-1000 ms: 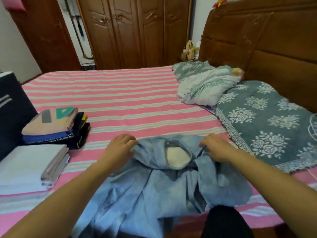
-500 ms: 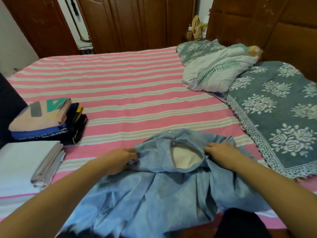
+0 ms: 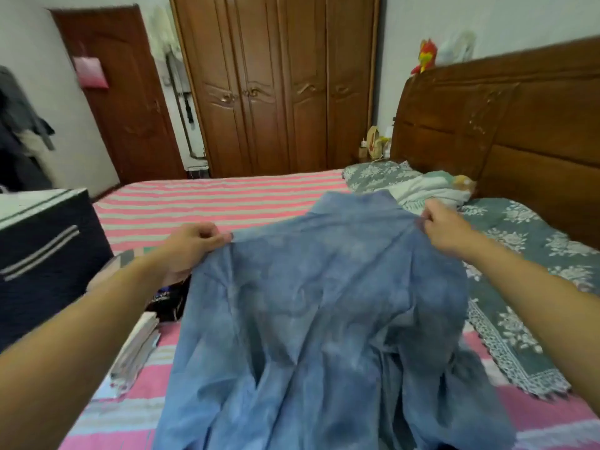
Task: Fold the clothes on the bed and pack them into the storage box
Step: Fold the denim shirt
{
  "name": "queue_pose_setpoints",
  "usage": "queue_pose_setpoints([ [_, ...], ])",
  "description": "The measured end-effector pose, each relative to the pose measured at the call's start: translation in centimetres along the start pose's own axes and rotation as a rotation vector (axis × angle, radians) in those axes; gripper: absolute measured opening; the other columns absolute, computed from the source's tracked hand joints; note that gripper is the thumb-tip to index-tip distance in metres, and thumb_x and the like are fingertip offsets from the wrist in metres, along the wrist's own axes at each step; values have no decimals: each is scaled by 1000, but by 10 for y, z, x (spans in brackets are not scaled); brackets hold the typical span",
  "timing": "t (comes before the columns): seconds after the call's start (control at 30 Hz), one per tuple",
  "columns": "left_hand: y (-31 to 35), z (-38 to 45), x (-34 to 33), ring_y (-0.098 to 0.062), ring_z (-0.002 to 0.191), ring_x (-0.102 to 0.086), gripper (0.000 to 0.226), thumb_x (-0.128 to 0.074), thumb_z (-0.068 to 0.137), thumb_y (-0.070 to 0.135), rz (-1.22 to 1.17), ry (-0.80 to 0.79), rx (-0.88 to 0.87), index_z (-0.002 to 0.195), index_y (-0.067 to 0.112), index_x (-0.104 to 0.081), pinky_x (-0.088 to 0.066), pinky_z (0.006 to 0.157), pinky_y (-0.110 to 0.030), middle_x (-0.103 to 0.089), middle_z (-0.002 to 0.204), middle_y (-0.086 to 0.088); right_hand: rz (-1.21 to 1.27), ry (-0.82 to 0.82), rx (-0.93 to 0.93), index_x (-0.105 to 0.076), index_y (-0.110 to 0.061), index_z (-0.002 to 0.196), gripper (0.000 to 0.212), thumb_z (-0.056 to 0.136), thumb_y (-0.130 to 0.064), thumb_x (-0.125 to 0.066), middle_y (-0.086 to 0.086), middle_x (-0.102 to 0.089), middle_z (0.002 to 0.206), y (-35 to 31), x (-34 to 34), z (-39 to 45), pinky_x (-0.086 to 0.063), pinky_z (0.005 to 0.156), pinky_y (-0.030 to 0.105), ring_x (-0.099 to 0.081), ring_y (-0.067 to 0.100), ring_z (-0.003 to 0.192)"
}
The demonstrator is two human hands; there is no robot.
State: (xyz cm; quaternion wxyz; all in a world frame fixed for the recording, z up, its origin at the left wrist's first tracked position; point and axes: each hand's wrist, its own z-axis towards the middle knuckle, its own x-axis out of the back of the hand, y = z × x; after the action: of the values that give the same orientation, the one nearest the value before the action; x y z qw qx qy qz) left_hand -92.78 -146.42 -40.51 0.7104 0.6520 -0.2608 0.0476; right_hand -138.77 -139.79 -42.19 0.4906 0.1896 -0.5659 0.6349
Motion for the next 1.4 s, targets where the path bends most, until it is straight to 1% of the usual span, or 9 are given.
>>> queue_pose_setpoints([
  [0.23,207,-95,111,-15,66,-69,27,-59,87,21,-422,-88,-195,66,18,-75,-58,60,-24,-71,76,-3,179,652,267,-53,-10,104,12,101,-22,-53,19,-64,102,-157,187,-20,-35,71,37,-58,35,91],
  [0.4,207,-120,130,-20,62,-53,39,-65,96,36,769,554,-358,62,19,-57,-41,58,-34,-58,66,-3,-682,395,397,-46,-17,94,5,95,-12,-46,15,-67,104,-170,194,-66,-49,68,43,-67,42,90],
  [0.47,223,-137,144,-22,61,-50,40,-61,99,37,729,761,-596,66,20,-47,-37,57,-36,-52,64,1,-544,604,432,-48,-15,95,3,96,-13,-47,17,-64,99,-178,226,-71,-51,66,44,-65,43,86],
  [0.57,250,-170,156,-34,67,-53,36,-47,102,46,883,836,-762,77,21,-43,-43,61,-41,-56,71,-7,-261,825,363,-49,-13,91,22,103,-31,-44,20,-61,96,-191,265,-82,-38,65,38,-61,41,87],
  [0.7,245,-186,163,-45,71,-62,31,-36,106,43,1248,937,-633,99,15,-47,-48,60,-45,-65,82,-22,-260,718,294,-59,-14,99,31,104,-37,-40,19,-65,104,-203,259,-98,-33,69,35,-61,39,94],
  [0.87,308,-197,193,-48,87,-66,29,-47,106,34,1292,1072,-722,107,7,-59,-35,64,-40,-69,107,-24,-382,1049,457,-54,-13,88,21,100,-29,-48,16,-59,88,-233,320,-92,-37,60,35,-62,39,73],
  [1.07,335,-148,210,-46,92,-65,38,-37,107,44,1346,976,-665,105,11,-57,-43,70,-41,-67,104,-28,-612,1100,595,-56,-4,96,23,103,-25,-50,21,-60,88,-241,334,-23,-35,54,36,-64,41,68],
  [1.3,184,51,165,-31,86,-70,27,-30,107,48,1404,550,-427,90,31,-43,-56,75,-45,-71,101,-10,-659,808,672,-56,-5,83,35,103,-23,-35,18,-62,73,-144,148,118,-31,48,31,-63,38,54],
  [1.4,100,144,135,-30,88,-70,23,-32,108,45,1432,457,-381,89,33,-37,-49,67,-39,-71,104,-7,-716,611,631,-58,-8,86,23,103,-19,-46,16,-64,76,-98,58,181,-38,48,31,-64,37,56],
])
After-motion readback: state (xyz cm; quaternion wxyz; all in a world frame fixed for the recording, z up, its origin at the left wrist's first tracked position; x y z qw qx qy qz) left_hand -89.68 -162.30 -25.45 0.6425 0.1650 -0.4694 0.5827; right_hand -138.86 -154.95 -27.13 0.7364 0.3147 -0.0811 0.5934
